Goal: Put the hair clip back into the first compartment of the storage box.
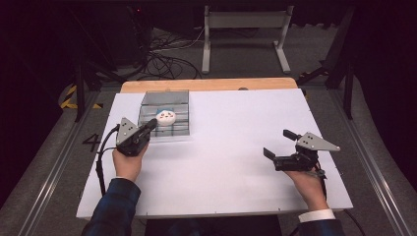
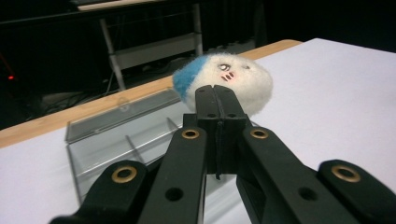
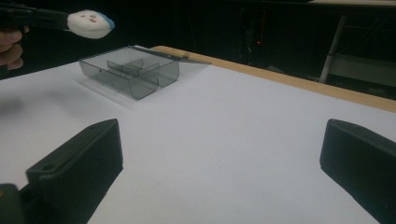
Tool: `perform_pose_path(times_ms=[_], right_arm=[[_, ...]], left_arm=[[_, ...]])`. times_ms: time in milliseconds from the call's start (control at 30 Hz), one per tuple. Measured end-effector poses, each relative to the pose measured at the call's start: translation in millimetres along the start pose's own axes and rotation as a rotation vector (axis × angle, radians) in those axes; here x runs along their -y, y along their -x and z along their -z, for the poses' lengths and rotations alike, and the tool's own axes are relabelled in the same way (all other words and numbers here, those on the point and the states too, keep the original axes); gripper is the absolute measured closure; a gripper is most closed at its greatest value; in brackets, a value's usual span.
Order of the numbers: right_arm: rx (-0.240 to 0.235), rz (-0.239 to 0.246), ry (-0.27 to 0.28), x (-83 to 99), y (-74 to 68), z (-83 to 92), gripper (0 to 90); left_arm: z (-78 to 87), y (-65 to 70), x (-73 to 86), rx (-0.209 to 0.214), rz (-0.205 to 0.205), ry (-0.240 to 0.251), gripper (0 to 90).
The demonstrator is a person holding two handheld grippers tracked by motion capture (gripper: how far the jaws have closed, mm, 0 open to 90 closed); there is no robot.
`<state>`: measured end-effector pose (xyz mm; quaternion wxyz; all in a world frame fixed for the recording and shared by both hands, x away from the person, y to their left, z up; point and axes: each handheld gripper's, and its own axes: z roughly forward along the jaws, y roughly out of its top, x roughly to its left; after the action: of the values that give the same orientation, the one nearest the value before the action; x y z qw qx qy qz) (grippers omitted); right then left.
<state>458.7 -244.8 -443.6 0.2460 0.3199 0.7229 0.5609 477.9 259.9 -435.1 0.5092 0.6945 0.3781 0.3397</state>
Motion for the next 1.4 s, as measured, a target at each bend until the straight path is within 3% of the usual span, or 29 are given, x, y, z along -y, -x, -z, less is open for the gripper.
perform_pose_path(times_ms=[400, 600, 1000, 1167, 1400], right_arm=[[0.016, -0.004, 0.008, 3.5, 4.4, 0.6, 0.1], [0.012, -0.009, 0.012, 3.3, 4.3, 1.0, 0.2], [0.009, -0.021, 0.020, 2.7, 5.8, 2.7, 0.2], [0.009, -0.023, 0.021, 2.8, 5.9, 2.7, 0.2], [0.005, -0.024, 0.019, 2.8, 6.3, 2.2, 0.2]], left_arm=[[-11.5, -23.7, 4.4, -0.099, 0.054, -0.018, 90.0], [-20.0, -28.9, 5.8, -0.142, 0.028, -0.040, 90.0], [-32.9, -40.3, 14.4, -0.199, 0.074, -0.064, 90.0], [-38.9, -46.8, 20.5, -0.239, 0.074, -0.100, 90.0], [-44.2, -53.2, 27.8, -0.259, 0.085, -0.132, 90.0]])
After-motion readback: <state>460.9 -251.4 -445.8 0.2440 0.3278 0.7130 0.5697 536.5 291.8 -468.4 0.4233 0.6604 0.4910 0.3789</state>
